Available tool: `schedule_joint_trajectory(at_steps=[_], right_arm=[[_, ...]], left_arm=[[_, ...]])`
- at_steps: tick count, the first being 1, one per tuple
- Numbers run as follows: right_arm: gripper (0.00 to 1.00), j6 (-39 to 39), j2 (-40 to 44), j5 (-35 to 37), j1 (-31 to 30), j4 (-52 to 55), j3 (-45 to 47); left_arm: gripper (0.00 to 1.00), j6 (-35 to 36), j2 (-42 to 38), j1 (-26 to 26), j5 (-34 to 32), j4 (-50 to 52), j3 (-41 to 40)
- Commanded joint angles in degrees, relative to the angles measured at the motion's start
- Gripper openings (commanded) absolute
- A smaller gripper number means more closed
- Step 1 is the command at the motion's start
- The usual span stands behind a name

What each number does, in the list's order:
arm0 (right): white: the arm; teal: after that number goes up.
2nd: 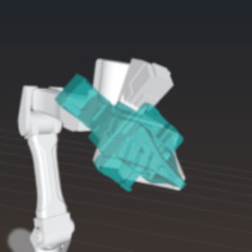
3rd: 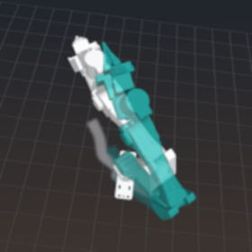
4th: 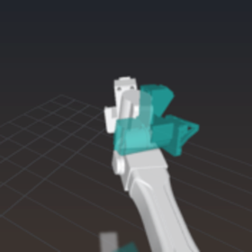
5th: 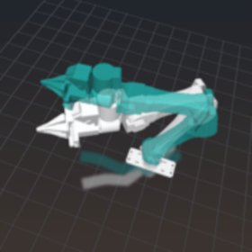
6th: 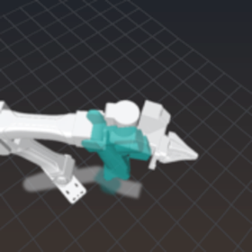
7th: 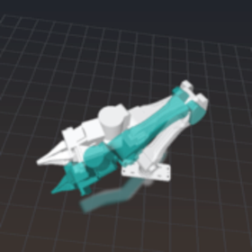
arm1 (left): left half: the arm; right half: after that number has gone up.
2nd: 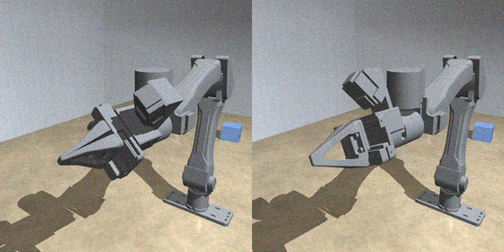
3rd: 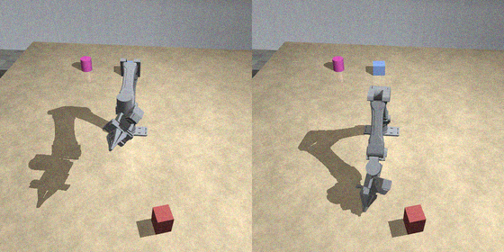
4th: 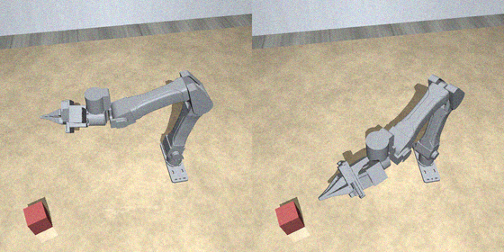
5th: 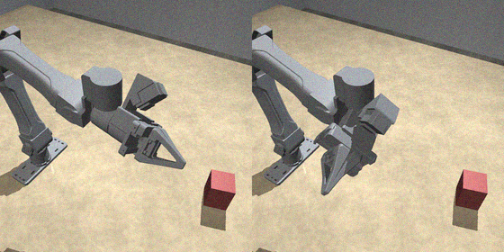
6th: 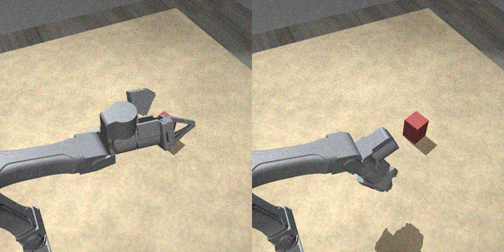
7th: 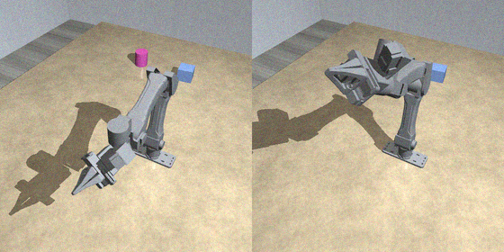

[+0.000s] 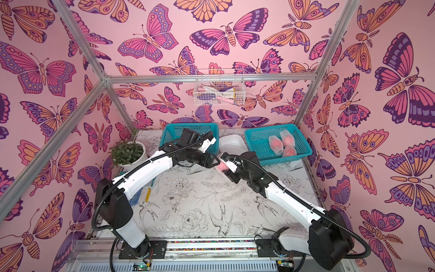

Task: Remove foam nets from apples
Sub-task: Place the apple at the center of the board.

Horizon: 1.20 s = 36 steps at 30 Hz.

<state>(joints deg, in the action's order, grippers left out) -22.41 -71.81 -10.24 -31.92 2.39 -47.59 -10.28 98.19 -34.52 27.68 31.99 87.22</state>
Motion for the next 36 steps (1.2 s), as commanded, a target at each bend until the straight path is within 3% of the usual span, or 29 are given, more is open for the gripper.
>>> schedule_joint_trajectory(at_steps=[1, 9, 16, 31, 36], right_arm=[[0.33, -0.17, -0.75, 0.13, -0.69, -0.86, -0.39], [0.32, 0.09, -1.39, 0.53, -1.01, -1.78, -0.65], [0.32, 0.18, -1.23, 0.92, -1.04, -2.22, -0.75], [0.32, 0.48, -1.67, 0.85, -1.10, -2.57, -0.63], [0.32, 1.91, -2.33, -0.39, -1.69, -3.62, 0.66]], left_arm=[[0.59, -0.51, 0.90, -0.17, 0.71, -1.57, -0.51], [0.41, -0.98, 1.29, 0.05, 3.24, -2.71, -1.02], [0.40, -1.29, 1.61, 0.16, 5.00, -2.81, -1.09], [0.00, -0.89, 1.89, 0.46, 5.71, -1.93, -1.53], [0.00, -0.87, 2.45, 0.47, 6.49, -1.75, -1.78]])
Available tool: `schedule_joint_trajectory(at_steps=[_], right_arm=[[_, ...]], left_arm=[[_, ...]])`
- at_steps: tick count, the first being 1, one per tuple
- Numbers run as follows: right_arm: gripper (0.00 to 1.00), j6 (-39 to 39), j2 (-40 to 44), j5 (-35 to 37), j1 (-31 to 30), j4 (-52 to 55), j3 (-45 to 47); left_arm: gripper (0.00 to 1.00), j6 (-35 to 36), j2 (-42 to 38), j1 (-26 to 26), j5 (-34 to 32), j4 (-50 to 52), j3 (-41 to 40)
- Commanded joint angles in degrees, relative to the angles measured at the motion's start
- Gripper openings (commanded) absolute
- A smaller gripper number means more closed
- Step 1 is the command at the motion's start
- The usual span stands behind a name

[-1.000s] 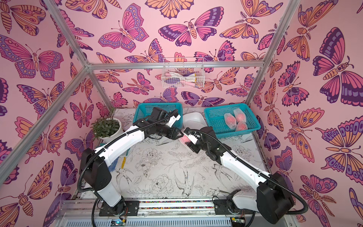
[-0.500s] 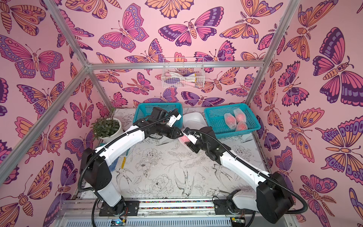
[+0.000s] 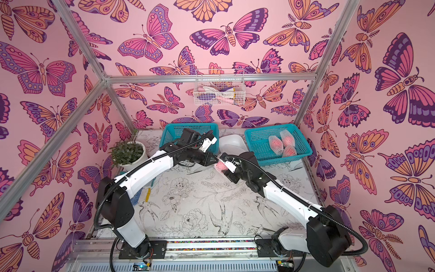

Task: Remove foam nets from apples
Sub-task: Place the apple at the center of the board.

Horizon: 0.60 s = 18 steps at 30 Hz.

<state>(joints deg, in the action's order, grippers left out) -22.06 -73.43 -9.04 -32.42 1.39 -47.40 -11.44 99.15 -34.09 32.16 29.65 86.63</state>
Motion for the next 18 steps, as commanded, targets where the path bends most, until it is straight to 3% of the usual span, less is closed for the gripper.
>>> schedule_joint_trajectory(at_steps=[1, 18], right_arm=[[0.32, 1.88, -0.83, -1.60, -1.35, -3.23, 1.05], [0.38, 7.36, -6.47, -5.43, -2.16, -14.95, 8.21]], left_arm=[[0.00, 0.31, 1.60, -0.01, 2.23, 0.59, -1.52], [0.00, 3.20, 4.39, 0.06, 3.83, 0.34, -6.20]])
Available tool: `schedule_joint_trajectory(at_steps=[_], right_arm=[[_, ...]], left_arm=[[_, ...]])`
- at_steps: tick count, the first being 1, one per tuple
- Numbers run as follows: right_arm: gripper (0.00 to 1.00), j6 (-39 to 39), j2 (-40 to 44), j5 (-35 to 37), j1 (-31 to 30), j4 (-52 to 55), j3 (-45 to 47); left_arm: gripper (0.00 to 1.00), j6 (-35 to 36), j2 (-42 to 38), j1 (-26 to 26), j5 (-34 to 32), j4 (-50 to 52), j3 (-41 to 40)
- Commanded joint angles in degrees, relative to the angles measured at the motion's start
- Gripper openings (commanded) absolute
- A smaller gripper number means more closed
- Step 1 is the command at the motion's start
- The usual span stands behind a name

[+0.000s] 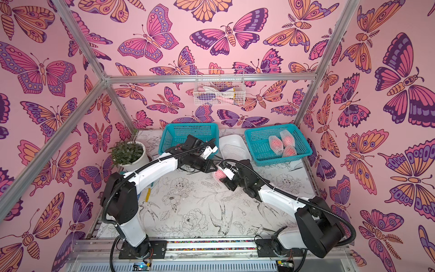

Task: Remove foam nets from apples
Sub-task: Place the apple at the center of the board.

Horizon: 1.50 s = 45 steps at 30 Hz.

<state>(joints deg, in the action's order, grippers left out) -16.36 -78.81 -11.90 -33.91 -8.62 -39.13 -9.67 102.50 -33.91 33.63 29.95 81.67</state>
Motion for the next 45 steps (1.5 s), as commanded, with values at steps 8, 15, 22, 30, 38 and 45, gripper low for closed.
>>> schedule_joint_trajectory(at_steps=[8, 15, 22, 30, 38, 45], right_arm=[[0.50, 2.36, -4.29, -3.95, -0.67, -4.99, -0.26], [0.65, 3.09, -5.26, -5.62, -0.61, -5.05, -0.32], [0.75, 3.43, -5.00, -6.20, -0.28, -7.06, 0.73], [0.84, 3.70, -4.43, -8.31, 0.25, -7.37, 1.04], [0.88, 6.94, -4.69, -9.49, 1.71, -8.28, 1.06], [0.91, 10.06, -6.10, -15.65, 4.67, -8.20, -1.22]], left_arm=[[0.00, 2.70, 2.99, -0.10, 1.74, -0.36, -1.95], [0.00, 3.26, 2.47, -0.13, 0.64, -1.89, -3.21], [0.00, 4.40, 1.26, -0.11, -0.98, -4.17, -5.07], [0.00, 5.17, -1.13, -0.30, -5.20, -7.79, -6.42], [0.00, 5.25, -3.27, -0.80, -6.77, -10.70, -8.33], [0.00, 6.04, -4.98, -1.27, -6.94, -15.26, -11.26]])
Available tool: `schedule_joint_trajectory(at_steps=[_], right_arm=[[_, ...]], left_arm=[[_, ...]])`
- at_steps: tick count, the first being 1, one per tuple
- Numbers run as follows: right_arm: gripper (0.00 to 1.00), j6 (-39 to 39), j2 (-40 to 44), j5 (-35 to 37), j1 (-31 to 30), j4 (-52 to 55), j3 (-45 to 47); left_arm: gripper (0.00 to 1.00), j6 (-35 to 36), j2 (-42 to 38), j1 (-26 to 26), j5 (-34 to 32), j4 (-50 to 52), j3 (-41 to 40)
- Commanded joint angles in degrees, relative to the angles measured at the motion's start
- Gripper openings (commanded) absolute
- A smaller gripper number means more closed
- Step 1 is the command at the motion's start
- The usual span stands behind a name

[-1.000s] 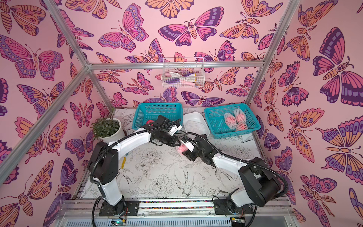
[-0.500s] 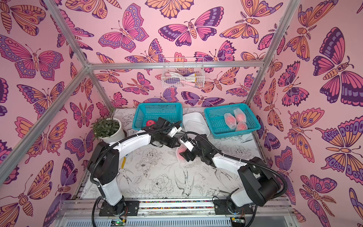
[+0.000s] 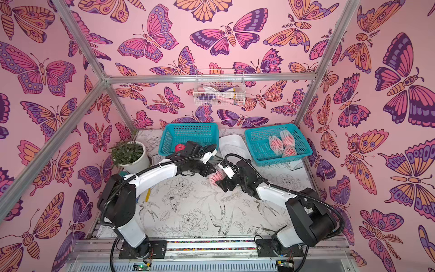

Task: Remove foam nets from apples
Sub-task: Place the apple at the center of the board, then remove the foam net from the apple.

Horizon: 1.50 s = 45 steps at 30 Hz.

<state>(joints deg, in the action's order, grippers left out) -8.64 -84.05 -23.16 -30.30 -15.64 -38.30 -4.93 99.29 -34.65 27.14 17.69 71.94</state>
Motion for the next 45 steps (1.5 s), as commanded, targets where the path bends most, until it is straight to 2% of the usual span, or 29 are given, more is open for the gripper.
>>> schedule_joint_trajectory(at_steps=[1, 8, 19, 23, 26, 32, 39, 45], right_arm=[[0.91, 2.49, -1.51, -5.80, 1.42, -1.02, -2.61], [0.92, 2.14, -7.86, -13.28, 2.25, 2.64, -7.80], [0.93, 5.56, -10.03, -12.51, 4.31, -0.74, -7.35], [0.92, 3.34, -10.98, -19.49, 4.29, 0.74, -8.67], [0.88, 2.09, -11.89, -20.87, 4.35, 3.87, -10.50], [0.75, -0.58, -12.89, -21.83, 4.34, 7.56, -12.77], [0.56, 1.23, -12.11, -21.32, 4.31, 3.41, -11.02], [0.35, -0.05, -10.49, -19.97, 4.29, 4.34, -10.85]], left_arm=[[0.00, 1.55, -1.86, -0.64, -0.42, -3.30, -1.80], [0.00, 2.60, -2.06, -1.56, -1.12, -4.06, -2.97], [0.00, 2.30, -3.76, -2.00, -1.60, -7.05, -5.67], [0.00, 2.61, -3.92, -2.00, -0.55, -8.15, -6.11], [0.00, 2.62, -3.69, -2.01, -0.41, -8.63, -6.11], [0.00, 3.87, -3.60, -2.05, -0.38, -8.73, -6.05], [0.00, 3.48, -3.48, -2.00, -0.41, -9.34, -6.63], [0.00, 2.79, -3.24, -2.00, -0.64, -9.70, -6.82]])
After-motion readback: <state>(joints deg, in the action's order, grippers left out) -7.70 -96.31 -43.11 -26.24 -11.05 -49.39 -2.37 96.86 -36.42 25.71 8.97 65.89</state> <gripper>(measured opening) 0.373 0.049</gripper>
